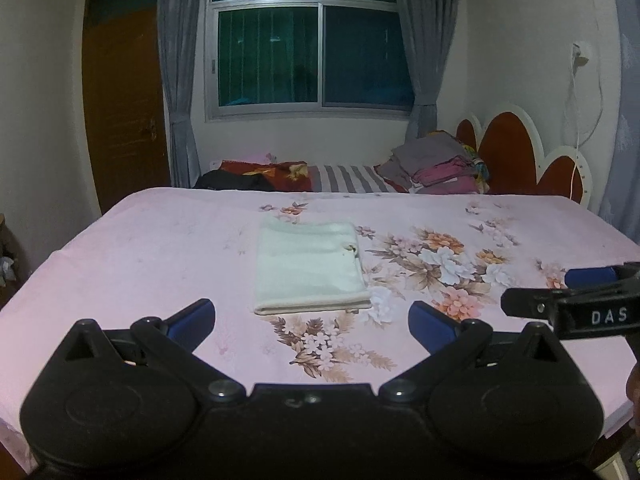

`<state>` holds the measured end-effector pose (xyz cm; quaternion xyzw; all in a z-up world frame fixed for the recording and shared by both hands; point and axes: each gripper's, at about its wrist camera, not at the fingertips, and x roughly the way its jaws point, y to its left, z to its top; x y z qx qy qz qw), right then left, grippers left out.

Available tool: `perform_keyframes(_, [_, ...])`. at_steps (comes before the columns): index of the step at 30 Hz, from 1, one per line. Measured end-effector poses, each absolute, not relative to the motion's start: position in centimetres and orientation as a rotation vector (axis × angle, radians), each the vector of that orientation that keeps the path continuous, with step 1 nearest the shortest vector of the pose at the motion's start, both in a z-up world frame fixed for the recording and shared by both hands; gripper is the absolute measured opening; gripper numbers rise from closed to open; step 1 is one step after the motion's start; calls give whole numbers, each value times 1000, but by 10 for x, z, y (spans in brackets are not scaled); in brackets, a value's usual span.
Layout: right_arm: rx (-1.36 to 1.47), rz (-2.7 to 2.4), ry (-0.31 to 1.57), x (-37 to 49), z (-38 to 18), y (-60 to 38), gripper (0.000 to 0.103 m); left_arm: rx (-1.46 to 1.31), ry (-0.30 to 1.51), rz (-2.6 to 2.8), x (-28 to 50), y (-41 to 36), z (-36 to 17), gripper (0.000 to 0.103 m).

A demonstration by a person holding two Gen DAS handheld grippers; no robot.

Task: Fold small clothes

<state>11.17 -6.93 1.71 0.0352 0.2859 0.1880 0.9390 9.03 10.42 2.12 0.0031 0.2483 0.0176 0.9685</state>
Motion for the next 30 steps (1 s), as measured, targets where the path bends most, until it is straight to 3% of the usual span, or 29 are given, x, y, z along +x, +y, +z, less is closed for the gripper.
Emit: perform_keyframes(30, [63,380,576,107,23,-72,103,-1,500,29,88,102,18,103])
